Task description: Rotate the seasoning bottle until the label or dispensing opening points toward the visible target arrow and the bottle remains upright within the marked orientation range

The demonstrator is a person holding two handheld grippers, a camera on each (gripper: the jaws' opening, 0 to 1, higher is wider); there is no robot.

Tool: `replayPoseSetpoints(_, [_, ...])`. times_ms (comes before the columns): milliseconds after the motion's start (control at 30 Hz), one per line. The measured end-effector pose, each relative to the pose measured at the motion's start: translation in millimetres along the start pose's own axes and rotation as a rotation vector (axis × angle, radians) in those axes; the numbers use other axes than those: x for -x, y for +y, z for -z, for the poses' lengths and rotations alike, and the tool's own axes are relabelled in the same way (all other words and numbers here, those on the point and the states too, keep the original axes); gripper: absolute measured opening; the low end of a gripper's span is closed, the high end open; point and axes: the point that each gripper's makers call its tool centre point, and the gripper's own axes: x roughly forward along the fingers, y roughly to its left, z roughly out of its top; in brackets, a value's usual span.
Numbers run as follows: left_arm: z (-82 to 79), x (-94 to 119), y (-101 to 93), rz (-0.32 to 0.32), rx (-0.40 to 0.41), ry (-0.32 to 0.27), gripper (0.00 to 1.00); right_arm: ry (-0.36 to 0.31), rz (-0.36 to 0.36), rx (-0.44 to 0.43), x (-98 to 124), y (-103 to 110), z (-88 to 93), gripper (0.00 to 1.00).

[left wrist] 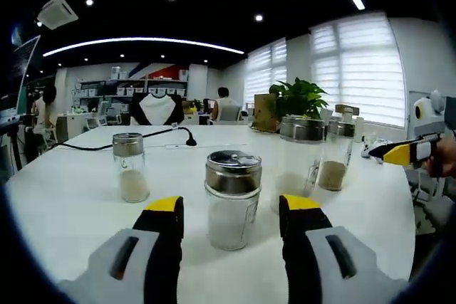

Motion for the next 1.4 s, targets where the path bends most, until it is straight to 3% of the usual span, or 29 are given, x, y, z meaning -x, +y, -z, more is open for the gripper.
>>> replayPoseSetpoints(133, [2.3,-2,1.8,-0.056,0.03,0.005,0.53,0.0,-0.001,-0.005,0,0,1.0,0.75])
replayPoseSetpoints(500, [2.6,-9,-4.2,-0.087,-0.011,0.005,0.42,0.0,-0.006,-0.009,0,2,1.2,0.75])
replayPoseSetpoints(733, [5.6,-11,-0.3,-0.088,-0.022,0.018,0.35,0.003,-0.004,-0.013,1,2,2.5,0.75])
replayPoseSetpoints(1400, [5.8,-11,-2.2,-0.009,-0.064,0.024,0.34,0.001,-0.009,-0.019,2,7,4.3,0.75])
